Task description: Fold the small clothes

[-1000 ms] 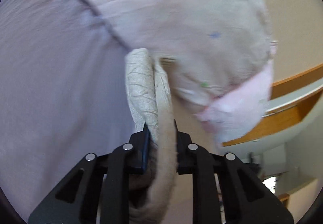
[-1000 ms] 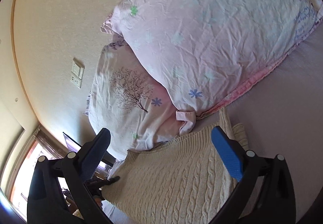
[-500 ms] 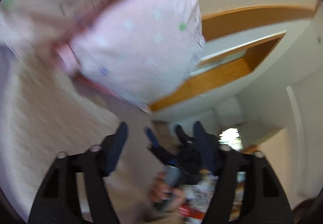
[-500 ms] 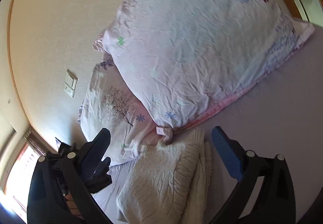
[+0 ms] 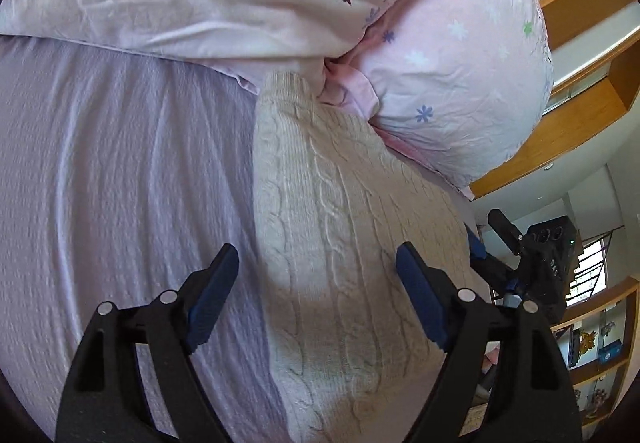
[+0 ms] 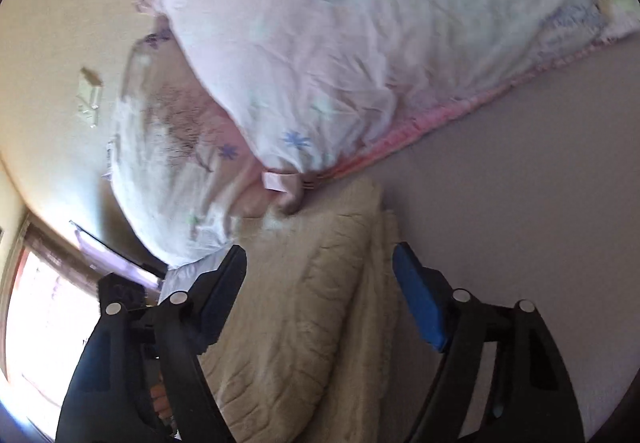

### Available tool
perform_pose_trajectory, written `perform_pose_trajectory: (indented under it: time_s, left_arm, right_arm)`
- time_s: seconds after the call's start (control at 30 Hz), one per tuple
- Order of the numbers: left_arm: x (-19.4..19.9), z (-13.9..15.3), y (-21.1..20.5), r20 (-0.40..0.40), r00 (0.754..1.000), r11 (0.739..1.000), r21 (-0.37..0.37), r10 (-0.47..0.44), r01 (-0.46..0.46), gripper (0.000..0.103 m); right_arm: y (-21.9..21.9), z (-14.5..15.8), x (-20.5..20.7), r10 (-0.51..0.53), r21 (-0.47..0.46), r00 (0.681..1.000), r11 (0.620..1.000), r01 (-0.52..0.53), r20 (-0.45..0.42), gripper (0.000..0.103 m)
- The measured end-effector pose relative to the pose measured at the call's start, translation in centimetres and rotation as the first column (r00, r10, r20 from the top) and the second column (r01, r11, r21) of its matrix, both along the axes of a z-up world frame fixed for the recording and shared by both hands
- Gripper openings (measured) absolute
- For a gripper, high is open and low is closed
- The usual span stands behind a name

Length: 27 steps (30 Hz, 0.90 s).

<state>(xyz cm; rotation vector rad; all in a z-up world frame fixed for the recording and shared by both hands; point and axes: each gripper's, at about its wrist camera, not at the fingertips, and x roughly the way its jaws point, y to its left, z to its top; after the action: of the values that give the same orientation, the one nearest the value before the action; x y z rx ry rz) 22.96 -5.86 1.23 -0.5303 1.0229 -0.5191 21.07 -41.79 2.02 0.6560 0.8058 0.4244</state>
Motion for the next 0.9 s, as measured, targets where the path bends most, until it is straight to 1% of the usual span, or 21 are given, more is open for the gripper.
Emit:
perform_pose_trajectory:
  time_s: [0.03,0.07,0.1,0.13,0.23,0.27,0.3,0.37,0.4,0.43,0.47,0.5,0.53,0.57,0.6,0.63,0.67,0.73,0.8,0.87,0.9]
  left_arm:
    - [0.1,-0.2,-0.2,0.005,1.000,1.000,-0.001,-0.002,0.002,0.081]
    - [0.0,-0.3,-0.3,0.006,1.000,1.000,0.000,-0.006,0.006,0.081]
    - [0.2,-0.3,-0.7,0.007,1.000,1.000,0.001,-0.007,0.007,0.082]
    - [0.3,-0.4,-0.7,0.007,1.000,1.000,-0.002,-0.005,0.005,0.083]
    - [0.3,-0.8,-1.3,0.001,1.000,1.000,-0.027,-0.013,0.013,0.087]
    - [0.3,-1.0,-1.5,0.003,1.000,0.999,-0.041,-0.022,0.022,0.089]
    - [0.3,-1.1,-1.9,0.005,0.999,0.998,-0.057,-0.032,0.032,0.090]
    - [0.1,-1.0,-2.5,0.005,0.999,0.998,-0.049,-0.036,0.036,0.090]
    - [0.1,-1.0,-3.0,0.009,0.999,0.997,-0.045,-0.054,0.054,0.090]
    - [0.0,-1.0,-3.5,0.015,0.998,0.997,-0.045,-0.065,0.065,0.090]
    - [-0.1,-1.0,-3.9,0.026,0.998,0.997,-0.041,-0.065,0.066,0.089]
    - [-0.2,-1.0,-4.1,0.035,0.997,0.997,-0.038,-0.066,0.067,0.087]
    - [-0.3,-1.1,-4.3,0.047,0.997,0.998,-0.027,-0.059,0.061,0.078]
    - [-0.3,-1.3,-4.3,0.047,0.998,0.998,-0.025,-0.049,0.050,0.071]
    - [-0.2,-1.4,-4.2,0.043,0.998,0.998,-0.046,-0.048,0.050,0.061]
    - [-0.2,-1.3,-3.9,0.048,0.998,0.997,-0.064,-0.045,0.048,0.048]
    - [-0.3,-1.1,-3.5,0.057,0.997,0.996,-0.073,-0.049,0.053,0.043]
    - [-0.7,-0.4,-2.4,0.064,0.995,0.993,-0.084,-0.079,0.084,0.038]
    - [-1.5,0.7,-0.9,0.099,0.991,0.995,-0.046,-0.085,0.090,0.038]
    - [-1.8,1.5,0.7,0.132,0.989,0.998,0.029,-0.068,0.065,0.042]
    - [-1.8,1.7,1.6,0.141,0.989,0.995,0.097,-0.047,0.033,0.048]
  right_arm:
    - [0.7,-0.1,0.3,0.025,-0.021,1.000,0.999,-0.025,-0.015,0.058]
    - [1.8,-0.4,0.6,0.049,-0.067,0.998,0.996,-0.051,-0.028,0.038]
    - [2.3,-0.4,0.7,0.027,-0.128,0.999,0.991,-0.030,-0.026,0.013]
    - [2.3,-0.3,0.8,0.001,-0.139,1.000,0.990,-0.003,-0.015,0.012]
    - [-0.6,-0.1,0.3,-0.164,-0.103,0.987,0.981,0.163,0.002,0.012]
    - [-1.4,-0.5,0.3,-0.200,-0.098,0.980,0.975,0.197,-0.019,0.012]
    - [-1.8,-1.2,0.6,-0.190,-0.061,0.980,0.981,0.187,-0.060,0.014]
    - [-1.9,-1.8,1.0,-0.148,0.020,0.981,0.988,0.152,-0.121,0.032]
    - [-1.7,-1.9,1.2,-0.117,0.042,0.984,0.991,0.123,-0.131,0.061]
    - [-1.5,-1.7,1.2,-0.113,0.035,0.986,0.992,0.118,-0.122,0.081]
    - [-1.2,-1.6,1.2,-0.111,0.014,0.987,0.993,0.113,-0.120,0.083]
    - [-1.1,-1.6,1.3,-0.104,-0.006,0.987,0.995,0.104,-0.125,0.083]
    - [-0.9,-1.9,1.5,-0.094,-0.016,0.986,0.996,0.093,-0.140,0.073]
    - [-0.3,-2.4,1.7,-0.070,-0.019,0.983,0.997,0.068,-0.171,0.058]
    - [0.1,-3.0,1.8,-0.050,0.002,0.981,0.999,0.052,-0.188,0.045]
    - [0.1,-2.9,1.6,-0.055,0.007,0.983,0.998,0.057,-0.177,0.039]
    - [0.3,-2.6,1.4,-0.042,0.028,0.987,0.999,0.047,-0.152,0.035]
    - [0.3,-2.7,0.8,0.000,0.135,0.994,0.991,0.015,-0.110,0.032]
    - [2.0,-2.4,1.0,0.063,0.157,0.995,0.986,-0.051,-0.076,0.032]
    - [4.2,-2.0,1.4,0.077,0.041,0.994,0.996,-0.074,-0.074,0.038]
    - [4.7,-1.5,1.3,0.057,-0.039,0.996,0.997,-0.059,-0.064,0.041]
